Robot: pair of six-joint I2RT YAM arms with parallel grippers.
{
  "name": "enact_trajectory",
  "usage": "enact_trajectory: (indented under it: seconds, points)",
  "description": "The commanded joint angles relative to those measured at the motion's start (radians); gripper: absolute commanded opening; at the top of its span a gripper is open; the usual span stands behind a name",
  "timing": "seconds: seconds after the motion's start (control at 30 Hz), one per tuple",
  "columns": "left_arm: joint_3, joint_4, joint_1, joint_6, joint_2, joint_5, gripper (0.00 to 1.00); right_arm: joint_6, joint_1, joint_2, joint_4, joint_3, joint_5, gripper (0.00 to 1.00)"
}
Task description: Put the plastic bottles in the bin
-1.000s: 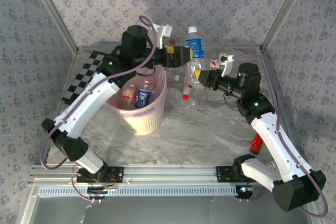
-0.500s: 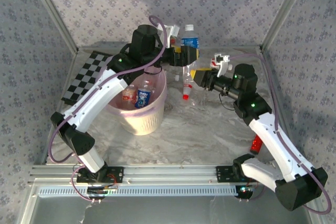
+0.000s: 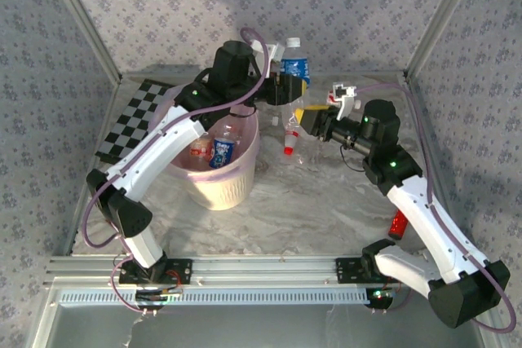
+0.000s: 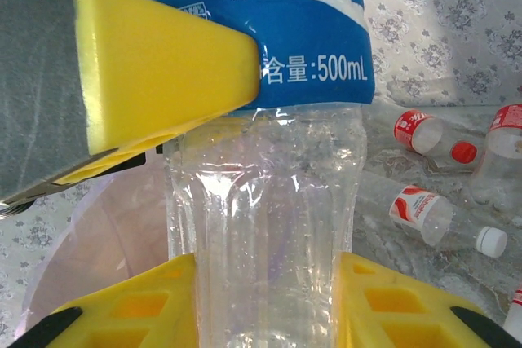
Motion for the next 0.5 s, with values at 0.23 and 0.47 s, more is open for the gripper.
enact_trajectory:
  seconds: [0.23,0.47]
  points:
    - [0.07,-0.048,0.008,0.052,-0.022,-0.025,0.42,-0.061,-0.016,-0.025,-0.074,0.015,-0.024,0.85]
    - [0.106,-0.163,0.075,0.153,-0.095,-0.058,0.18,-0.104,-0.127,-0.071,-0.232,-0.026,-0.055,0.92]
